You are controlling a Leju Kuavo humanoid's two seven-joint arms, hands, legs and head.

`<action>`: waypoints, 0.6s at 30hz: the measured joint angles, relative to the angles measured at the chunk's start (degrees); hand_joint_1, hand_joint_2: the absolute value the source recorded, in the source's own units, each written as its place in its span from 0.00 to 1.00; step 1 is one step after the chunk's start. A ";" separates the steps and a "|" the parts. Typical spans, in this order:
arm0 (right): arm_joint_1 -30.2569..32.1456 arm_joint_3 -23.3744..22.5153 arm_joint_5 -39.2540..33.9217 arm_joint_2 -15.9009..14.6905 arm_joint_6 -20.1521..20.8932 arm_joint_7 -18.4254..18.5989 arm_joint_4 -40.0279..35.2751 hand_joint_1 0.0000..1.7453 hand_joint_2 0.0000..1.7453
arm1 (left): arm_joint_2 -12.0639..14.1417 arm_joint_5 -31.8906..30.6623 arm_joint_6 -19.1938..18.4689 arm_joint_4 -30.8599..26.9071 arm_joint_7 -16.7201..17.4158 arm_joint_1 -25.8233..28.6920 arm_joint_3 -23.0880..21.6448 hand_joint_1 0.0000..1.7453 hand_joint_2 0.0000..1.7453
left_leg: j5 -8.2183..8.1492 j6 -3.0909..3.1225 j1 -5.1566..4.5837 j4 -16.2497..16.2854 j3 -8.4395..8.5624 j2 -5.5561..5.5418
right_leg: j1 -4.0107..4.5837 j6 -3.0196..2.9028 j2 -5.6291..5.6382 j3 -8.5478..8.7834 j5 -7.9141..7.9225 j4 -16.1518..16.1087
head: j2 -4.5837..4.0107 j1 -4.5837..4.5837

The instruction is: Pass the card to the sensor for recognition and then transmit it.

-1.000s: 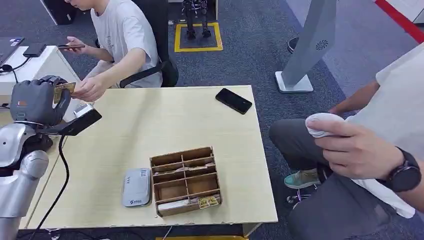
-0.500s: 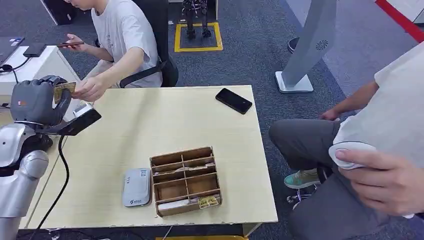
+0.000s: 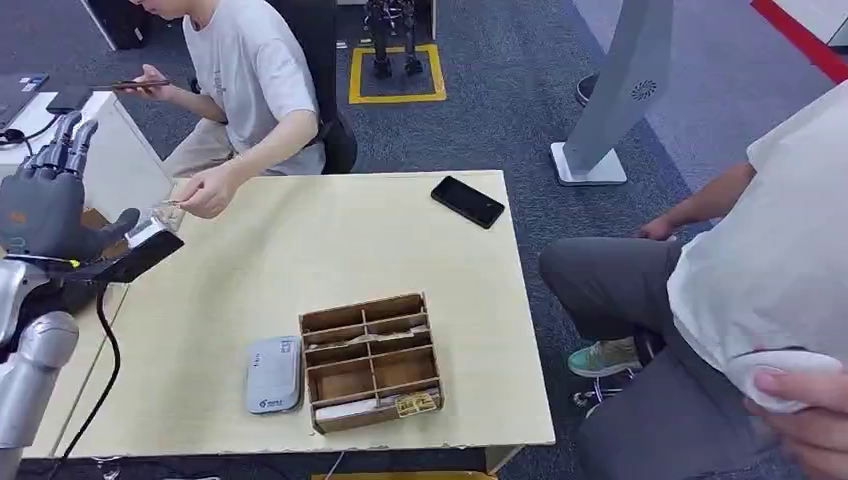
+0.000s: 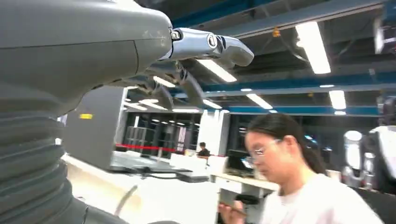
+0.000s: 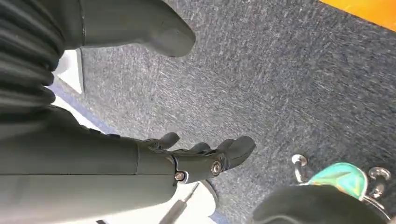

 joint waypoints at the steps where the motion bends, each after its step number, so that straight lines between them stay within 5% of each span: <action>1: -0.03 0.00 0.00 -0.02 -0.02 0.00 0.04 0.00 1.00 | 0.37 0.11 0.11 -0.02 -0.13 0.31 0.35 0.00 1.00 | 0.00 0.00 0.00 0.00 -0.01 -0.02 | 0.00 0.00 -0.03 0.00 0.00 0.00 | 0.00 0.00; 14: -0.18 -0.04 -0.20 -0.15 -0.09 -0.50 0.24 0.00 1.00 | 3.43 0.87 1.88 -1.33 -1.68 3.95 4.50 0.00 1.00 | 0.00 0.00 0.01 -0.01 -0.06 0.01 | -0.02 0.00 -0.01 0.03 0.01 0.00 | 0.00 -0.02; 18: 0.18 -0.68 -0.90 -0.15 0.06 -0.94 0.22 0.00 1.00 | 6.66 0.96 7.68 -4.77 -2.78 12.86 9.73 0.00 1.00 | -0.19 -0.14 -0.01 -0.10 0.12 0.50 | -0.02 -0.06 0.55 0.03 -0.03 0.05 | 0.00 -0.04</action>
